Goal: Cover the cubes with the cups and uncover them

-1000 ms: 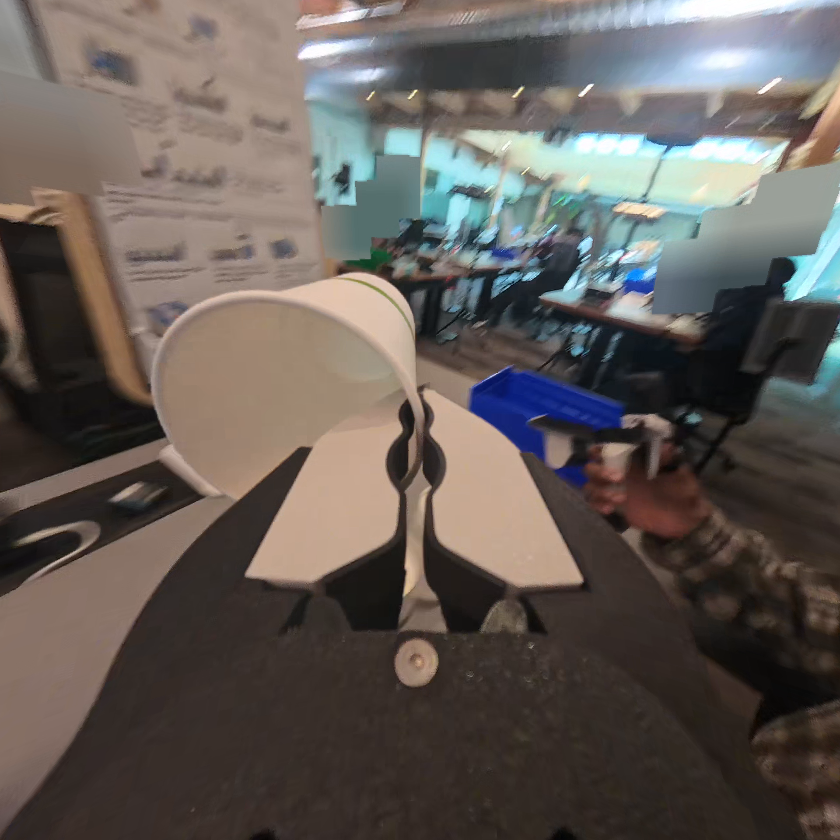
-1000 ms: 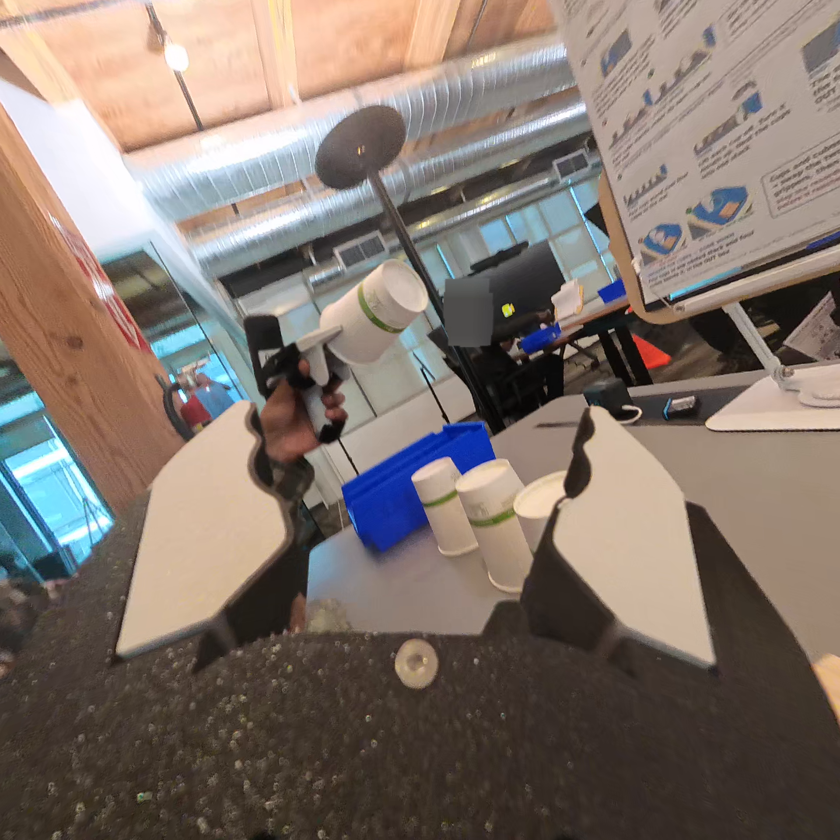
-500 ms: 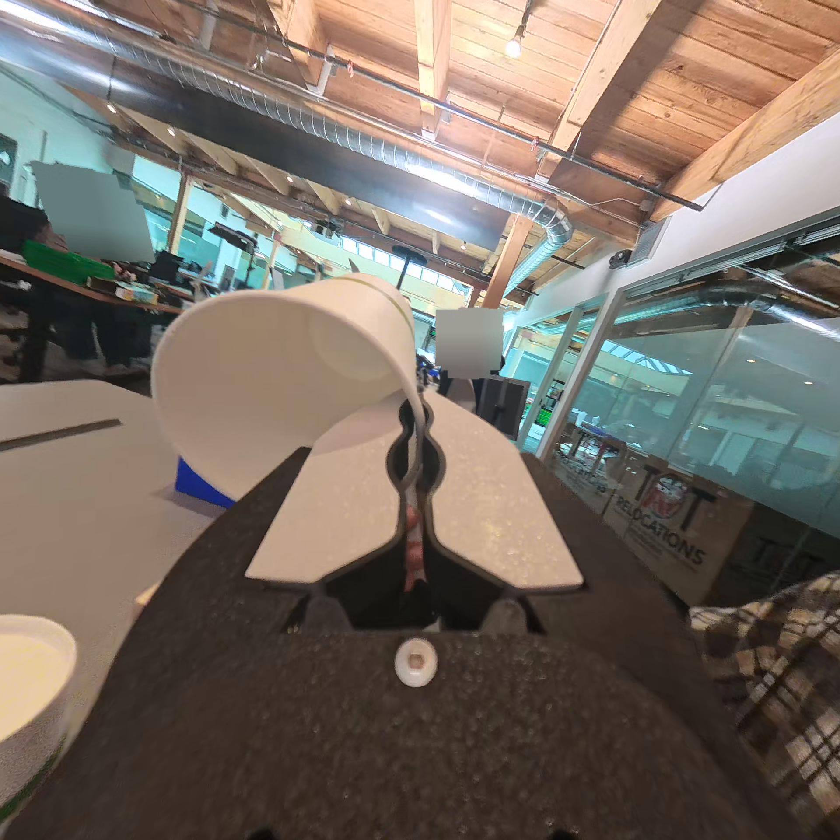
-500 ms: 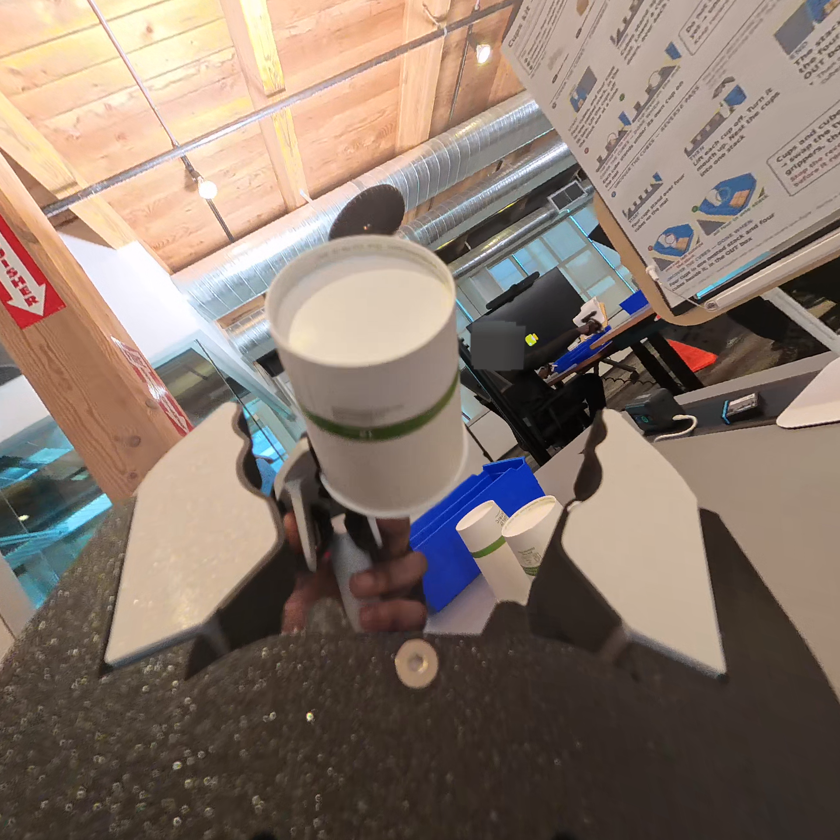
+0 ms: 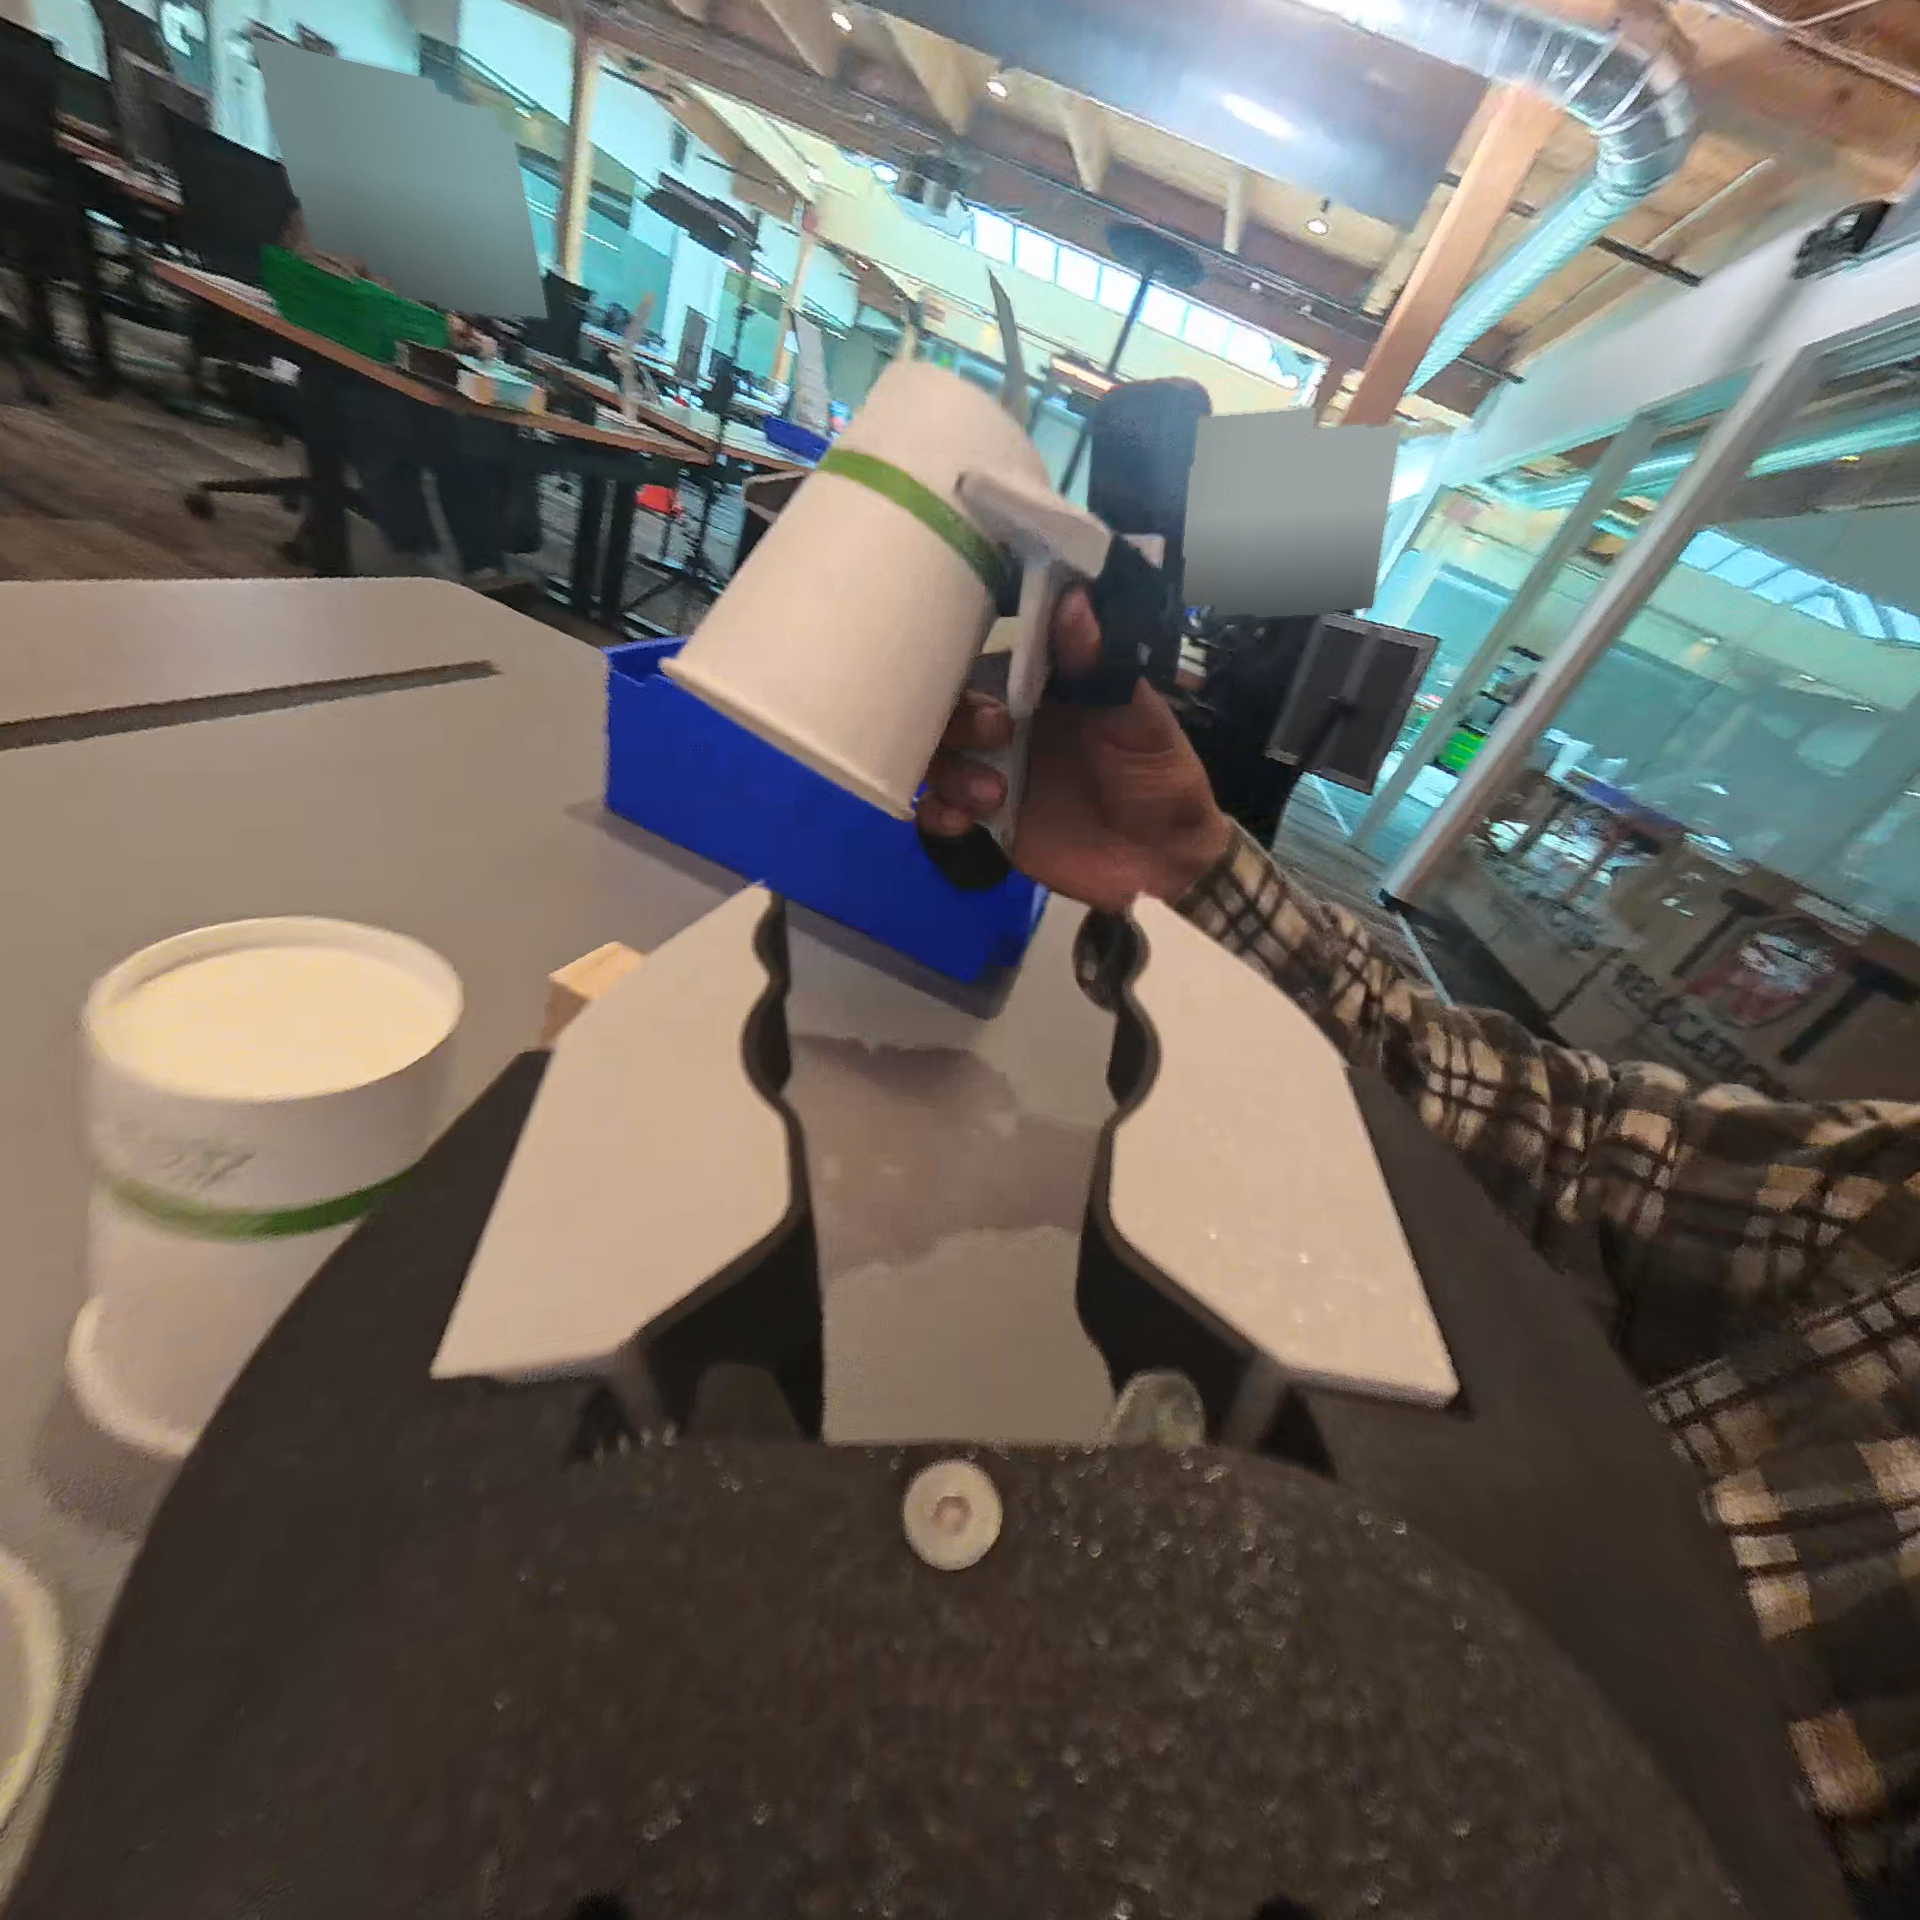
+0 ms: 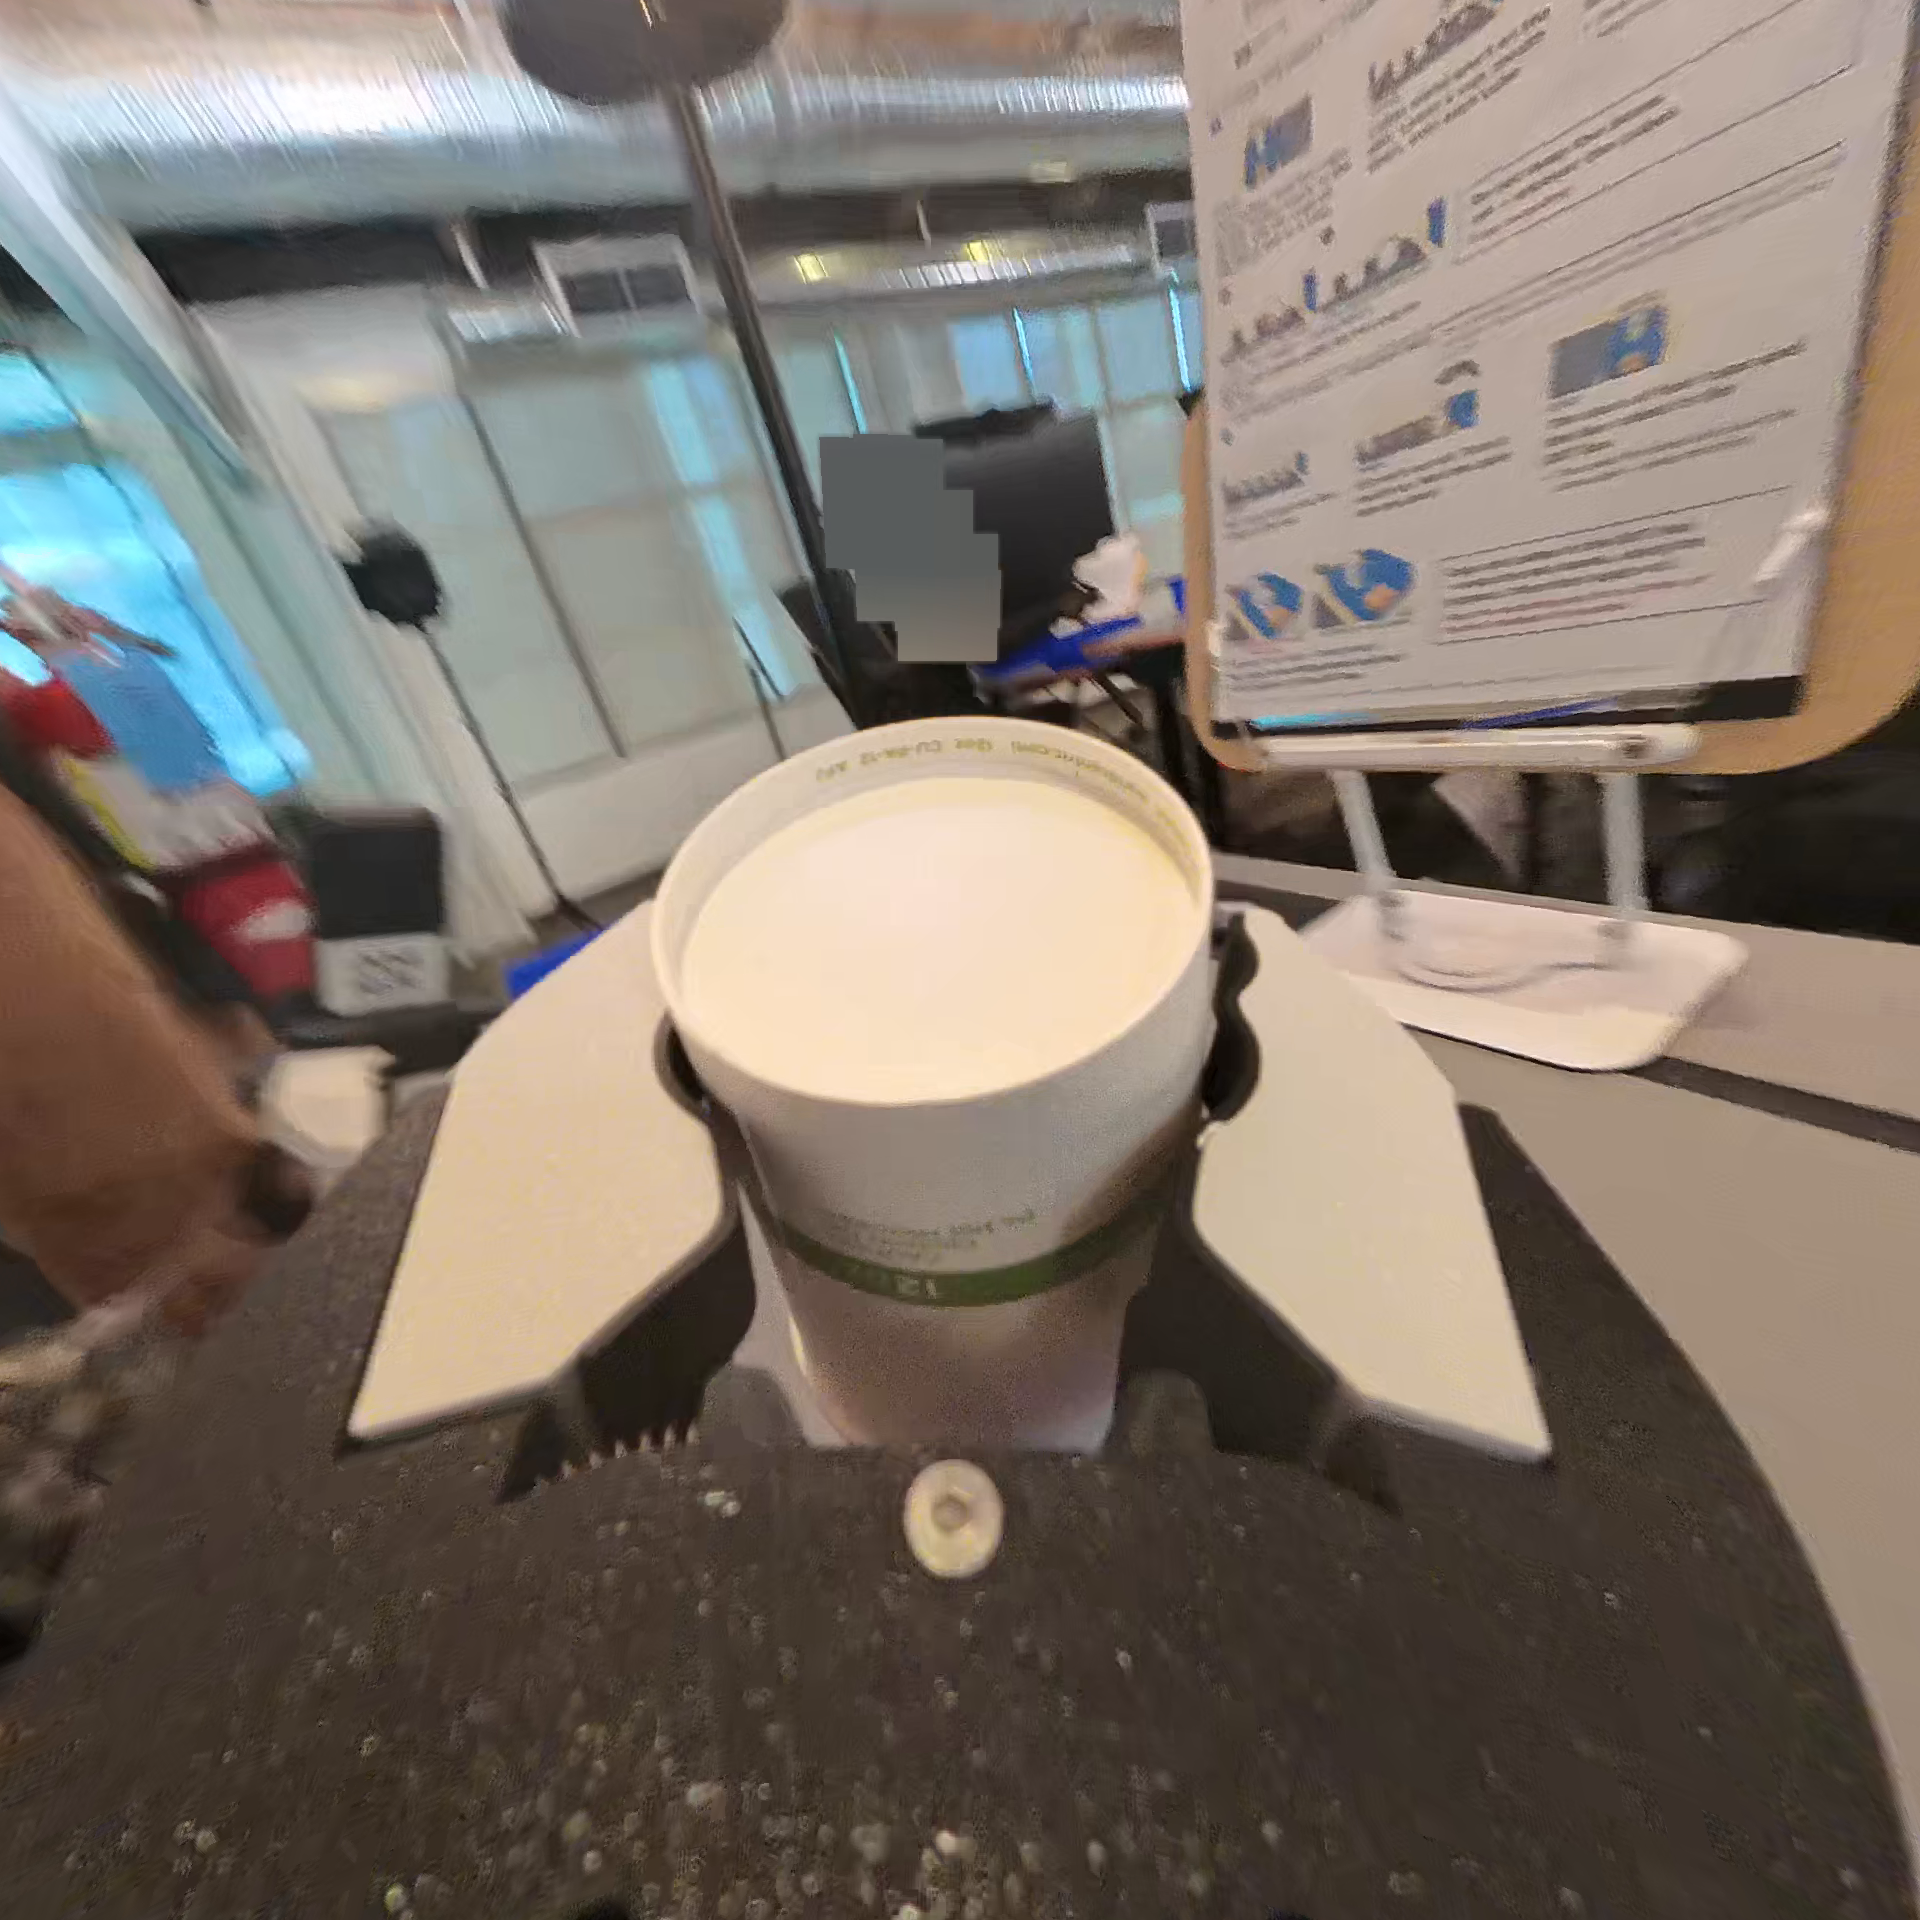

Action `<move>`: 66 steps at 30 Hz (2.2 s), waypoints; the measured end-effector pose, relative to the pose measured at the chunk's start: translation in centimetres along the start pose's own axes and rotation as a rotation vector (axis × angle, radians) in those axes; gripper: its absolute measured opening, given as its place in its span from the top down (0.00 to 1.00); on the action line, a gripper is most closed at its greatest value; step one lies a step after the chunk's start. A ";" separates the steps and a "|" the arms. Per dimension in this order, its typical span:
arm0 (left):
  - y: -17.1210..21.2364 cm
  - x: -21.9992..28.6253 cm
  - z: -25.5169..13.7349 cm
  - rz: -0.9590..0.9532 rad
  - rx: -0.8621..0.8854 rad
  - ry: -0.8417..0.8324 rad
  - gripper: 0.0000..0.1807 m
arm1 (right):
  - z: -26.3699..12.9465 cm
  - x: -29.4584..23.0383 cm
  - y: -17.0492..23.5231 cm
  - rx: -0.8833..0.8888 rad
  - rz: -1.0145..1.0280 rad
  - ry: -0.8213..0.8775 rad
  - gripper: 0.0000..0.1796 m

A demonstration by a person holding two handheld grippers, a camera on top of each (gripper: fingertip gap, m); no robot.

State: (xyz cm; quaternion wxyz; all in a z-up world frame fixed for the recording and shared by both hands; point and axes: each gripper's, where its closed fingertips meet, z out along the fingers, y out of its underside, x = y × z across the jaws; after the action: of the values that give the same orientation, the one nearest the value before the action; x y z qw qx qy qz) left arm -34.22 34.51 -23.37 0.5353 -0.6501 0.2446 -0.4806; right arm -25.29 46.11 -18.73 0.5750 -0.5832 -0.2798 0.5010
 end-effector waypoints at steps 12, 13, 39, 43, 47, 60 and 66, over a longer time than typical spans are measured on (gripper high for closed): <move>-0.3 0.6 -9.2 0.061 0.065 -0.137 0.72 | 3.1 7.0 11.0 -0.314 -0.151 0.099 0.47; -0.3 0.7 -9.3 0.069 0.059 -0.140 0.72 | 3.2 7.2 11.8 -0.337 -0.151 0.104 0.47; 0.7 0.8 -11.0 0.228 -0.101 -0.176 0.68 | -5.3 5.8 10.9 -1.419 -0.498 -0.035 0.19; 1.1 0.9 -11.1 0.274 -0.135 -0.181 0.68 | -4.2 6.5 11.4 -1.558 -0.558 -0.094 0.19; 1.2 1.0 -10.9 0.266 -0.139 -0.165 0.68 | -3.4 6.8 13.2 -1.693 -0.595 -0.179 0.23; 1.9 0.1 -10.8 0.254 -0.158 -0.169 0.68 | -4.0 8.2 17.2 -1.968 -0.622 -0.265 0.39; 2.0 -0.2 -10.9 0.243 -0.155 -0.174 0.68 | -3.7 8.3 17.4 -1.974 -0.596 -0.261 0.50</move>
State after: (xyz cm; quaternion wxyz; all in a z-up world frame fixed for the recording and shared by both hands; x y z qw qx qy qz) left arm -43.55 29.06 -25.63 0.5568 -0.6943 0.3105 -0.3339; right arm -23.40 49.02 -38.08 -0.0925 -0.6429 -0.7584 -0.0542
